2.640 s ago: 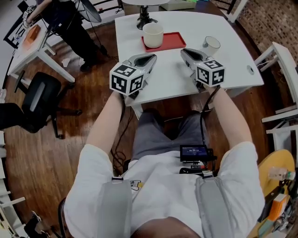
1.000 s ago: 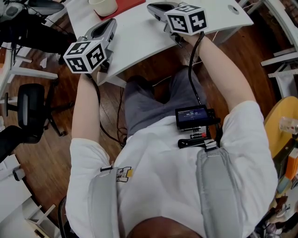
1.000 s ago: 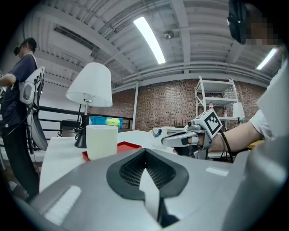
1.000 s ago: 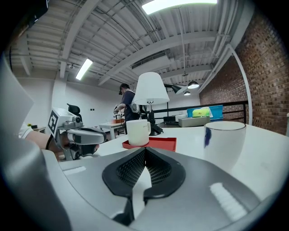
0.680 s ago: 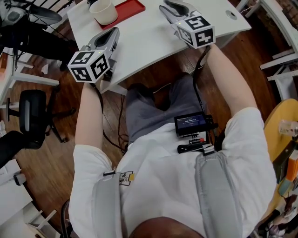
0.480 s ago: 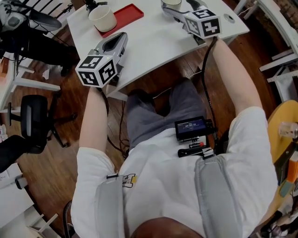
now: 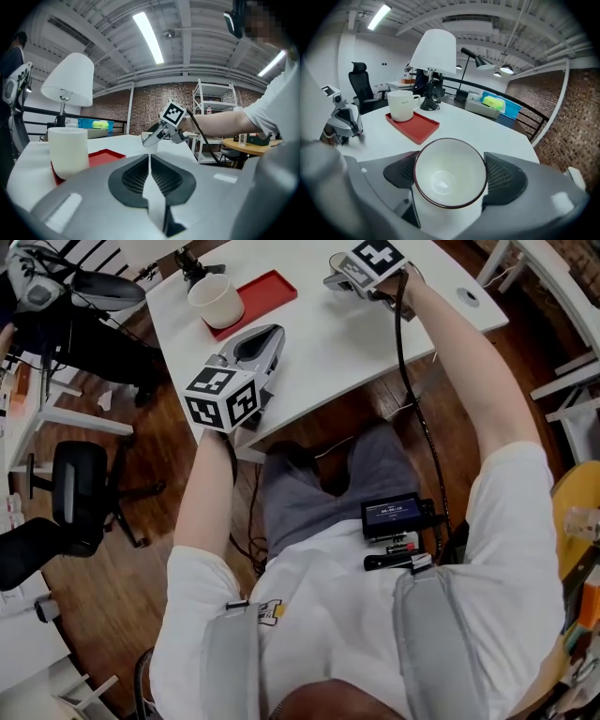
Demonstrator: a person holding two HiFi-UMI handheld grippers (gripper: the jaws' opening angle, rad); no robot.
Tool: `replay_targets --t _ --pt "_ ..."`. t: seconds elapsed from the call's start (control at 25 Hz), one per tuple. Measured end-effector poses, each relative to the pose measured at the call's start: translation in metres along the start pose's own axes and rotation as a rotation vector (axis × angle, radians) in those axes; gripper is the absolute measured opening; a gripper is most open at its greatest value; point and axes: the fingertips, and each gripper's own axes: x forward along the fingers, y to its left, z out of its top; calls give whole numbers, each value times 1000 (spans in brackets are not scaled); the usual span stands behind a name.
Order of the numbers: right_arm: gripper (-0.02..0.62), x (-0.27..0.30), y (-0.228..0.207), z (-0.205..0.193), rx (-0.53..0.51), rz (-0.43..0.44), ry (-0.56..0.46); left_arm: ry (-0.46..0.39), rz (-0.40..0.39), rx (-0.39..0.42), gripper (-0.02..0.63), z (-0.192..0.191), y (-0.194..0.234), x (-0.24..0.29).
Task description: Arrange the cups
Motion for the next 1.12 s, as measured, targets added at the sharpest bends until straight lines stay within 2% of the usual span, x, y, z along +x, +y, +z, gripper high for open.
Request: replay_targets --t 0.12,0.24,0.32,0.44,0.52,0.64,0.68,0.88,0.96,1.12 --pt "417 1 9 2 -112 97 -14 -5 -8 2 0 1 0 0" --pt "417 -5 35 -2 -328 298 -81 -10 -13 5 0 2 -1 -1" --pt "416 -13 51 -7 -424 420 -115 -8 -23 7 0 2 -3 1" --pt "417 -17 60 -9 -475 482 -140 -4 -34 6 0 2 -2 1" --pt "420 -15 59 -7 -469 462 -136 -5 -34 6 0 1 -2 1" --pt "456 -12 50 -8 -417 347 -88 -7 -35 8 0 1 -3 1" --pt "480 -11 47 -9 -386 302 -62 -5 -35 8 0 1 -4 2" --pt "485 -1 40 -19 -176 151 5 -2 -24 6 0 1 -1 6" --pt "437 2 40 -20 -132 118 -4 0 -17 5 2 2 0 10" --pt "434 2 43 -19 -133 142 -42 11 -26 5 18 2 -1 17"
